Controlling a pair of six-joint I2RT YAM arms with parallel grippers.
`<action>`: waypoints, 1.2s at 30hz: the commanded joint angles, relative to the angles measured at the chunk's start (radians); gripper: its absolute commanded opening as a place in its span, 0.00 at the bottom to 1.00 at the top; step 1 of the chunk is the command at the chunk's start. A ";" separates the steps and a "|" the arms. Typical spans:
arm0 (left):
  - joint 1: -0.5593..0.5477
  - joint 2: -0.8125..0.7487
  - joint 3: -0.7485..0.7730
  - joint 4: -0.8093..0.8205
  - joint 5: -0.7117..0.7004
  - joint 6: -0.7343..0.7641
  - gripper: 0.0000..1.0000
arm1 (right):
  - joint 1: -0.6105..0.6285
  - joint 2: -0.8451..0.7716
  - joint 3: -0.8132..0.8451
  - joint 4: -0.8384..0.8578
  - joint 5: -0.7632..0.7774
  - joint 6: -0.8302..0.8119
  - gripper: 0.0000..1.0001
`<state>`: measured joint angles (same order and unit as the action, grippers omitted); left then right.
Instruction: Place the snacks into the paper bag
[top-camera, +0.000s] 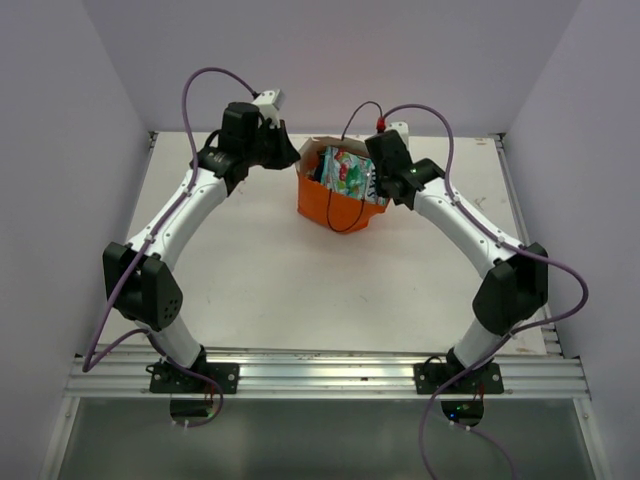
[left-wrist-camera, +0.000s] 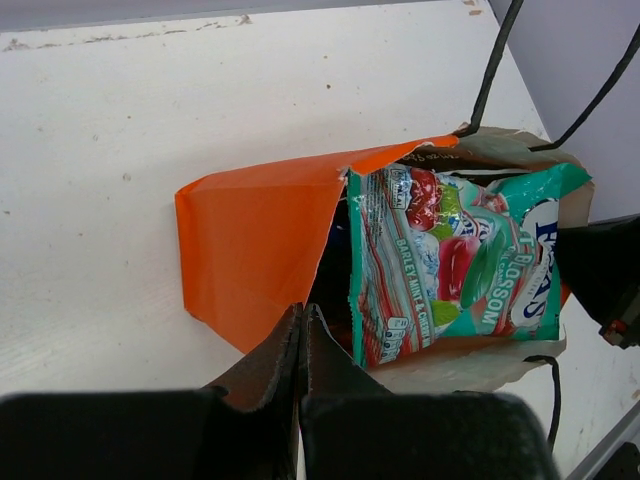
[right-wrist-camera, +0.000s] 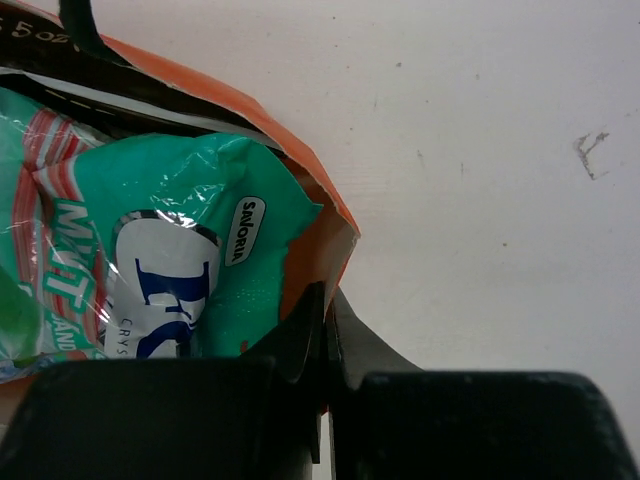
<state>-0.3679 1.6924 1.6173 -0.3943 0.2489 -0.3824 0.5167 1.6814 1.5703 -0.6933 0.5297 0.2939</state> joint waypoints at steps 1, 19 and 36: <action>0.001 -0.039 0.010 -0.015 -0.034 0.025 0.00 | -0.003 0.017 0.095 -0.067 -0.031 0.007 0.00; -0.081 -0.212 0.188 -0.368 -0.254 -0.033 0.00 | 0.037 0.060 0.618 -0.743 -0.126 0.060 0.00; -0.149 -0.361 -0.117 -0.403 -0.188 -0.127 0.00 | 0.146 -0.069 0.325 -0.746 -0.148 0.188 0.00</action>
<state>-0.5125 1.4109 1.5093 -0.8093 0.0692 -0.4801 0.6353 1.6718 1.9476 -1.3445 0.3756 0.4347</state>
